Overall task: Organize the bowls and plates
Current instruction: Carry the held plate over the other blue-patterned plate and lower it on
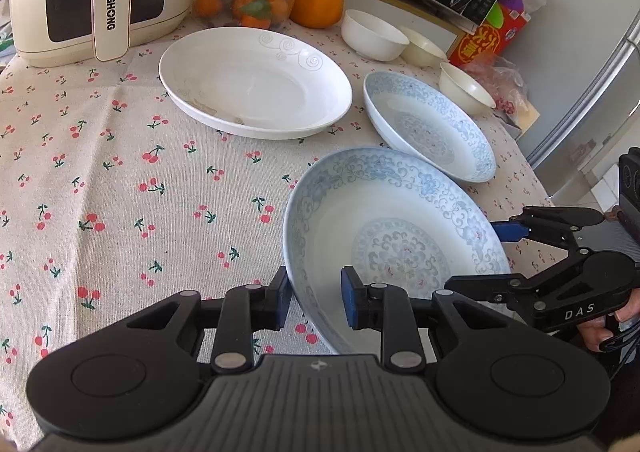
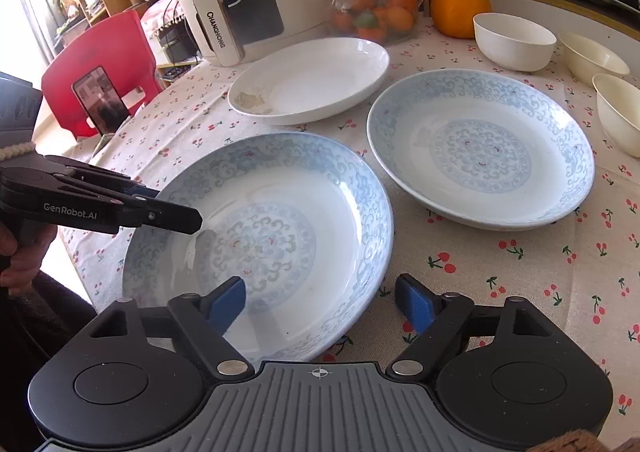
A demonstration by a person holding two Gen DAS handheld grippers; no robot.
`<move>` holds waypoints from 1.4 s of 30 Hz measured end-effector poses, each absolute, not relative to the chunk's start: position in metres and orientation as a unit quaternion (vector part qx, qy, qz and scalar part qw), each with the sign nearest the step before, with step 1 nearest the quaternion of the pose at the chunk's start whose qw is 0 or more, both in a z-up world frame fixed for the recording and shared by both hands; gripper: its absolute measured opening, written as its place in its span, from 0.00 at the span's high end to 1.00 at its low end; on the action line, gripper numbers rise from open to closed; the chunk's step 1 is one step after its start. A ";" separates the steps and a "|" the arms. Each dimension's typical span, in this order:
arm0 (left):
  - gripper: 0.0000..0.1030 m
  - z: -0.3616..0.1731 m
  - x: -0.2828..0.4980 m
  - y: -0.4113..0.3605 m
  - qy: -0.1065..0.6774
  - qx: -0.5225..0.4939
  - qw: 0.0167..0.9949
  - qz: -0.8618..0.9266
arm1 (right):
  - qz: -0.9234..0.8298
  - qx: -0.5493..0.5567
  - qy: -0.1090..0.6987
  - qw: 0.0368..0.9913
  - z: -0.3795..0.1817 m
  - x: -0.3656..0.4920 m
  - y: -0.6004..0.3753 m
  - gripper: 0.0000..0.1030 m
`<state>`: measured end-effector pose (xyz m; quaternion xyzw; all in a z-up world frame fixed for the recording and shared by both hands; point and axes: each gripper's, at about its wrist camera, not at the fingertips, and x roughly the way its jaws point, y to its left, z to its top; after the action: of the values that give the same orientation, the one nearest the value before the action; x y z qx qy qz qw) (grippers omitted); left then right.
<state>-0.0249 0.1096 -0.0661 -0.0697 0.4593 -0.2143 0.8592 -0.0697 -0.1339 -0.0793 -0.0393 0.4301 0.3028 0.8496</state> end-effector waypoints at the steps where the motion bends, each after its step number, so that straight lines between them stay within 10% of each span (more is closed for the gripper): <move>1: 0.78 -0.066 -0.025 0.109 0.458 -0.065 0.861 -0.213 | 0.302 -0.040 0.426 0.852 -0.079 -0.070 -0.133 0.42; 7: 0.80 -0.065 -0.025 0.111 0.457 -0.073 0.863 -0.201 | 0.263 -0.006 0.429 0.864 -0.077 -0.063 -0.143 0.72; 13: 0.81 -0.059 -0.026 0.116 0.444 -0.088 0.872 -0.186 | 0.253 -0.012 0.409 0.877 -0.073 -0.068 -0.142 0.80; 42: 0.83 -0.031 0.038 0.056 0.424 -0.152 0.877 -0.168 | 0.140 0.101 0.393 0.903 -0.031 0.003 -0.207 0.80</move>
<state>0.0379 0.0556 -0.0309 -0.1516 0.4239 -0.1675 0.8771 0.0028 -0.2067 -0.0309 0.1014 0.3932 0.1399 0.9031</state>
